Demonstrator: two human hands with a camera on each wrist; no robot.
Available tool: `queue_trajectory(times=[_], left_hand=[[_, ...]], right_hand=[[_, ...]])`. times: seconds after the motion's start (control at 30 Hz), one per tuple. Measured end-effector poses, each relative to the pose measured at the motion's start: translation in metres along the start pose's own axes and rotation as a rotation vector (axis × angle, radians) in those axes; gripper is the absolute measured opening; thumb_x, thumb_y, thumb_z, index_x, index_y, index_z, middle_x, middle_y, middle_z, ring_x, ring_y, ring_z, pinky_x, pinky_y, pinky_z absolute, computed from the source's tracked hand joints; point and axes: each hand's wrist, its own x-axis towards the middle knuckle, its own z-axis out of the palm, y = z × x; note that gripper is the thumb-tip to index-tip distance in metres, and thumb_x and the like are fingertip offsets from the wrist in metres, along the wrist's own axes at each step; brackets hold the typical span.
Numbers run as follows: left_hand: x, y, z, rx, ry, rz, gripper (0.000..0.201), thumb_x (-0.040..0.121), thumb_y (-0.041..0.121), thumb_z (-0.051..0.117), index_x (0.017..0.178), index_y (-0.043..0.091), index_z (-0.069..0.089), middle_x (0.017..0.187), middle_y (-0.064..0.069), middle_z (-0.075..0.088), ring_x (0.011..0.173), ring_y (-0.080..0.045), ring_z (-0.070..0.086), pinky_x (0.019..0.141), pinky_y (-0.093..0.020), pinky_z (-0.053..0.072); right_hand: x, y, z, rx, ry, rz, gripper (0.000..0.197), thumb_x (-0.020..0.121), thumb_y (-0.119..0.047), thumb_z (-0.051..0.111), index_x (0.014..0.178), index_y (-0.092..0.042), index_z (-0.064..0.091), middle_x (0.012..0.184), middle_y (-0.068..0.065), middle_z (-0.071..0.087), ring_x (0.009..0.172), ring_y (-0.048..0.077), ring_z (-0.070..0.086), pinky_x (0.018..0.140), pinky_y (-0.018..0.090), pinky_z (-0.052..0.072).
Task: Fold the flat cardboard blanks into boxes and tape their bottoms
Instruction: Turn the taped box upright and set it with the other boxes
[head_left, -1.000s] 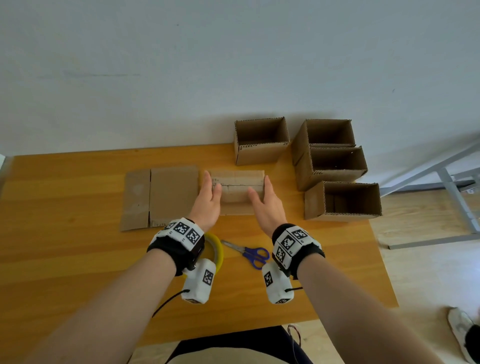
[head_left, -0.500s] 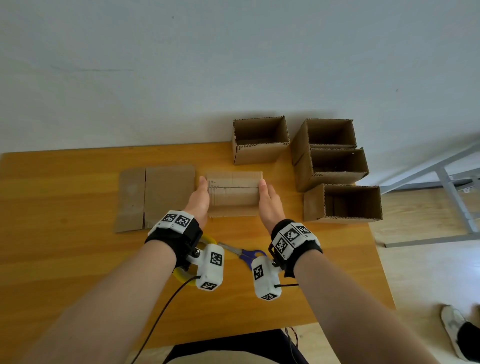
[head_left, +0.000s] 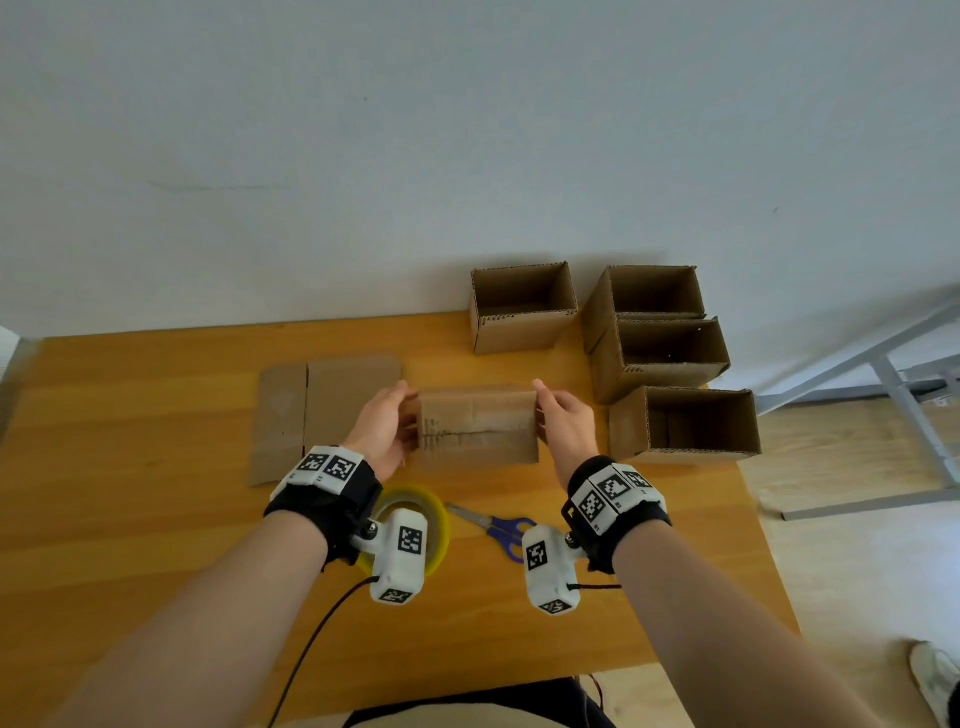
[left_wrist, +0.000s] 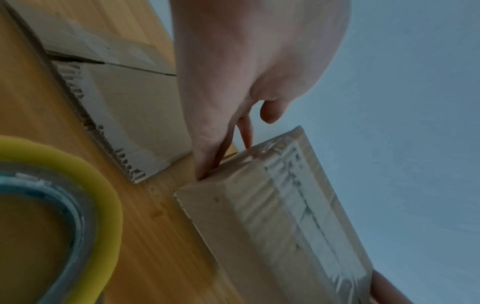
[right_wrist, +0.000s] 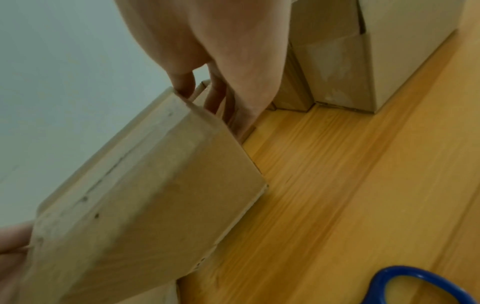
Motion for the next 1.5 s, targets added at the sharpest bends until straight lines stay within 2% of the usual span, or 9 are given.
queue_trajectory(times=[0.1, 0.2, 0.4, 0.5, 0.9, 1.17, 1.33, 1.43, 1.5], left_hand=[[-0.009, 0.007, -0.006, -0.007, -0.004, 0.05, 0.028, 0.101, 0.031, 0.036, 0.107, 0.01, 0.054, 0.084, -0.007, 0.057, 0.071, -0.019, 0.053, 0.064, -0.03, 0.042], [-0.015, 0.017, -0.017, 0.003, -0.035, 0.068, 0.035, 0.1, 0.029, 0.04, 0.122, 0.006, 0.055, 0.103, -0.01, 0.062, 0.088, -0.022, 0.059, 0.07, -0.03, 0.047], [-0.018, 0.043, -0.049, -0.011, 0.003, 0.149, 0.039, 0.099, 0.027, 0.043, 0.13, 0.003, 0.047, 0.129, -0.016, 0.055, 0.122, -0.029, 0.05, 0.106, -0.045, 0.039], [-0.013, 0.062, -0.062, -0.015, 0.017, 0.192, 0.043, 0.097, 0.031, 0.047, 0.126, 0.0, 0.045, 0.123, -0.019, 0.057, 0.117, -0.03, 0.055, 0.102, -0.048, 0.043], [0.035, 0.122, -0.06, 0.164, 0.121, 0.304, 0.041, 0.094, 0.014, 0.053, 0.134, 0.007, 0.049, 0.13, -0.011, 0.055, 0.121, -0.024, 0.051, 0.105, -0.044, 0.042], [0.06, 0.123, -0.047, 0.17, 0.073, 0.271, 0.037, 0.096, 0.007, 0.048, 0.132, 0.014, 0.046, 0.123, -0.002, 0.048, 0.116, -0.021, 0.048, 0.095, -0.039, 0.047], [0.071, 0.114, -0.046, 0.132, 0.07, 0.235, 0.039, 0.095, 0.003, 0.047, 0.133, 0.011, 0.044, 0.137, -0.006, 0.045, 0.124, -0.024, 0.046, 0.101, -0.043, 0.044], [0.076, 0.109, -0.047, 0.159, 0.098, 0.242, 0.039, 0.095, 0.002, 0.047, 0.133, 0.011, 0.045, 0.141, -0.009, 0.043, 0.118, -0.02, 0.048, 0.1, -0.041, 0.045], [0.077, 0.107, -0.048, 0.198, 0.113, 0.262, 0.04, 0.095, 0.002, 0.046, 0.134, 0.011, 0.044, 0.141, -0.008, 0.044, 0.115, -0.017, 0.048, 0.101, -0.039, 0.044]], right_hand=[[-0.007, -0.008, 0.004, 0.025, -0.064, -0.038, 0.021, 0.093, -0.041, 0.053, 0.092, -0.023, 0.064, 0.1, 0.003, 0.064, 0.101, 0.02, 0.059, 0.096, 0.038, 0.048], [-0.014, -0.016, 0.014, -0.023, -0.119, -0.074, 0.034, 0.092, -0.031, 0.058, 0.121, -0.013, 0.061, 0.118, 0.001, 0.061, 0.111, 0.018, 0.055, 0.102, 0.037, 0.044], [-0.022, -0.036, 0.042, -0.115, -0.185, -0.192, 0.034, 0.091, -0.007, 0.058, 0.125, -0.012, 0.058, 0.121, -0.001, 0.06, 0.112, 0.014, 0.055, 0.089, 0.023, 0.048], [-0.021, -0.048, 0.054, -0.133, -0.17, -0.248, 0.032, 0.091, -0.01, 0.059, 0.123, -0.012, 0.059, 0.112, -0.005, 0.059, 0.101, 0.007, 0.054, 0.077, 0.011, 0.041], [0.025, -0.095, 0.096, -0.221, -0.133, -0.323, 0.044, 0.095, -0.031, 0.053, 0.137, -0.017, 0.046, 0.129, 0.003, 0.057, 0.12, 0.017, 0.052, 0.104, 0.034, 0.042], [0.053, -0.093, 0.093, -0.267, -0.099, -0.311, 0.038, 0.098, -0.02, 0.05, 0.135, -0.014, 0.048, 0.129, 0.003, 0.058, 0.116, 0.011, 0.052, 0.095, 0.023, 0.041], [0.062, -0.086, 0.093, -0.339, -0.116, -0.303, 0.039, 0.098, -0.016, 0.048, 0.137, -0.014, 0.047, 0.131, 0.004, 0.057, 0.121, 0.014, 0.052, 0.092, 0.017, 0.039], [0.065, -0.085, 0.097, -0.463, -0.153, -0.298, 0.039, 0.099, -0.016, 0.045, 0.138, -0.011, 0.046, 0.126, 0.006, 0.059, 0.1, 0.01, 0.056, 0.074, 0.008, 0.041], [0.067, -0.084, 0.101, -0.552, -0.179, -0.282, 0.04, 0.1, -0.018, 0.043, 0.139, -0.008, 0.045, 0.123, 0.01, 0.061, 0.092, 0.012, 0.056, 0.069, 0.012, 0.044]])
